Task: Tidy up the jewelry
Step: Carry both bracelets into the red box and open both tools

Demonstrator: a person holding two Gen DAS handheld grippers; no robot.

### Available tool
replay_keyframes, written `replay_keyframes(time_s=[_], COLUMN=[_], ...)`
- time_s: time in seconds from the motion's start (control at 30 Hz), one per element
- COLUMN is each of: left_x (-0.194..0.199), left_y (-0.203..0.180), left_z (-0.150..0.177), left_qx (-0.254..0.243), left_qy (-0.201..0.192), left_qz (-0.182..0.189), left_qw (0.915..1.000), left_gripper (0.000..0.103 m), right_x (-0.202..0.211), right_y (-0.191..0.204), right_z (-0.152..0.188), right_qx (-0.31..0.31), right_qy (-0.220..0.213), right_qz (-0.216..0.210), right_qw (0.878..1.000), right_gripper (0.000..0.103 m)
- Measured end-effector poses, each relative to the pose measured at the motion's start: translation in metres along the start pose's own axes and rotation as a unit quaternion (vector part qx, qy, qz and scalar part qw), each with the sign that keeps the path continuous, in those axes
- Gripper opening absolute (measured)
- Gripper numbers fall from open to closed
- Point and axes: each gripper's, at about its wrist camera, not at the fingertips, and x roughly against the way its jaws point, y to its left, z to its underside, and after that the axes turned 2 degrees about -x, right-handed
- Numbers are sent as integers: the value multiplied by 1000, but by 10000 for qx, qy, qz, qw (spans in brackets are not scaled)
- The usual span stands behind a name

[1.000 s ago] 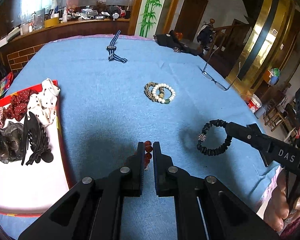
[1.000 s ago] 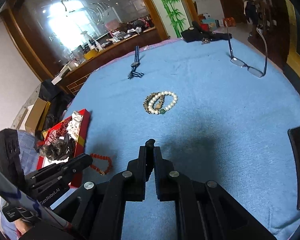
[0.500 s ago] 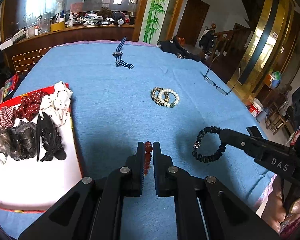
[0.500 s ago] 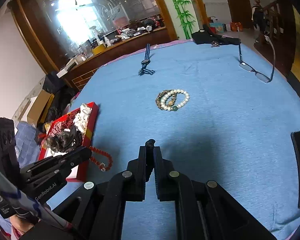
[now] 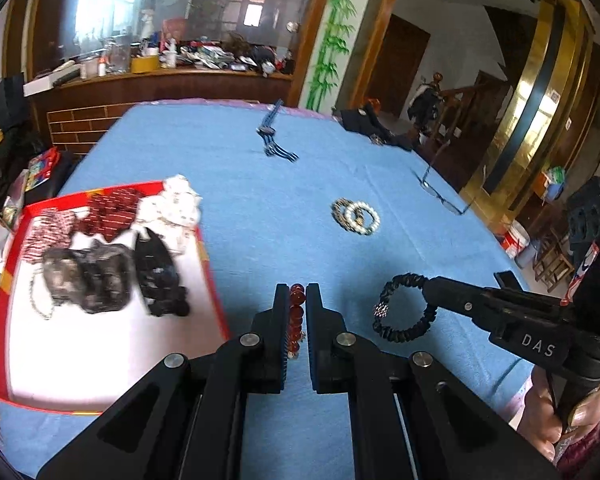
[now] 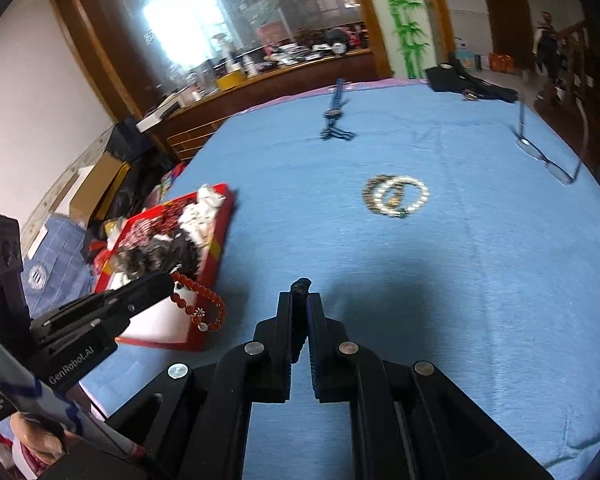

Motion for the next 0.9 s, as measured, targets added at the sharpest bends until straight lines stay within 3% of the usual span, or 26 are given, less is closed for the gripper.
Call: replay_keyframes(time_s=[0.4, 0.57, 0.9], left_x=[66, 76, 72], left_y=[84, 129, 186], left_z=[6, 14, 37], left_qx=[505, 891, 1410], left_qy=[-492, -511, -324], left_qz=[-778, -1095, -1277], left_qw=[9945, 9887, 9812], left_gripper=[7, 7, 7], right_x=[-24, -42, -81], right_y=[75, 103, 160], right_z=[-11, -13, -4], right_qx=[632, 845, 1323], right_qy=[271, 470, 802], right_qz=[-582, -739, -1010], right_qw=[9959, 9926, 9828], right_gripper=[8, 8, 8])
